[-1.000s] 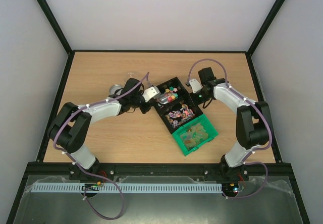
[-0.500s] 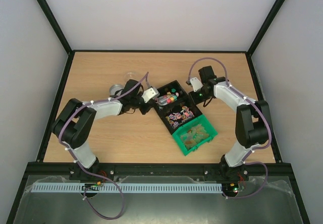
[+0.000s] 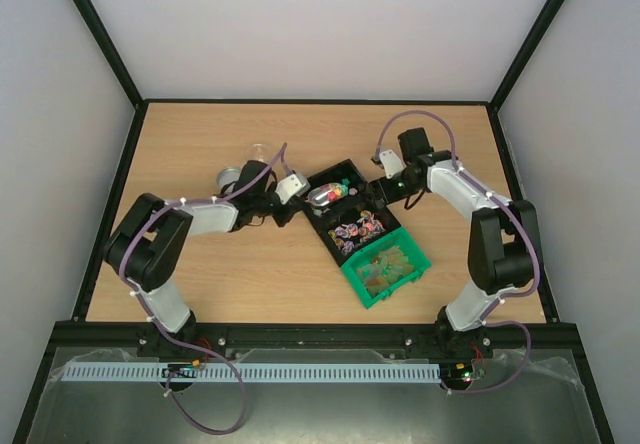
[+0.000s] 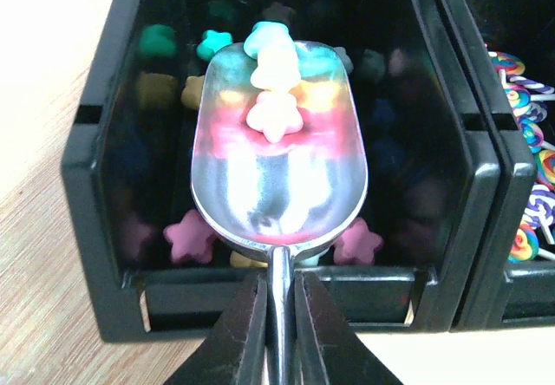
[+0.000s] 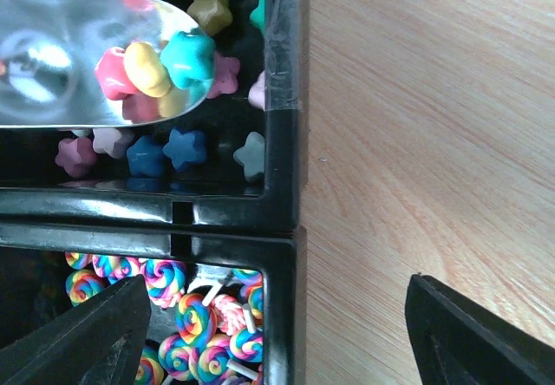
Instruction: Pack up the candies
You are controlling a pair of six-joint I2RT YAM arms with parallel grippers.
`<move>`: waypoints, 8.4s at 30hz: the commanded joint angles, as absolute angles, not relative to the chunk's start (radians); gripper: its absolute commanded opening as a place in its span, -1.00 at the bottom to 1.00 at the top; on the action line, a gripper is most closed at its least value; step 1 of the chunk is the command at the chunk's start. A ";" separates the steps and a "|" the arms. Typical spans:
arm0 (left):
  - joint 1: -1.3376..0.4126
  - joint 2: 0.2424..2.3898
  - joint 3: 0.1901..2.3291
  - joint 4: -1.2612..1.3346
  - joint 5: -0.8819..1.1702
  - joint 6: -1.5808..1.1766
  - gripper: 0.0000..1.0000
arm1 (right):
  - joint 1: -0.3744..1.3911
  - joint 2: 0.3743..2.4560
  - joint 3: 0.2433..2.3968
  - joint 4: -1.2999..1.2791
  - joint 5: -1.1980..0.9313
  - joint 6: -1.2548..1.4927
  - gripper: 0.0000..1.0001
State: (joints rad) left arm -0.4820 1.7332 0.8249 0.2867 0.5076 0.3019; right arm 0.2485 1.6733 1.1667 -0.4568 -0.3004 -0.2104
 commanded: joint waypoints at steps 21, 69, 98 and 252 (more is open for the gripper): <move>-0.321 1.415 0.780 0.246 0.648 0.345 -0.95 | 0.122 1.597 1.178 -0.492 -0.534 -0.202 0.97; -0.020 1.780 1.493 -0.762 0.325 0.715 -0.95 | 0.122 1.545 1.128 -0.443 -0.569 -0.197 0.97; -0.095 1.833 1.656 -0.921 0.163 0.746 -0.95 | 0.122 1.540 1.130 -0.452 -0.581 -0.203 0.97; -0.673 1.856 1.630 -1.109 -0.054 0.298 -0.96 | 0.240 1.616 1.059 -0.412 -0.483 -0.146 -0.25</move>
State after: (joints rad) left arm -0.6533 1.8175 1.5700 -0.9756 0.0051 0.3225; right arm 0.2260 1.6436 1.0775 -0.3996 -0.4679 -0.1524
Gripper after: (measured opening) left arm 0.075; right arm 0.378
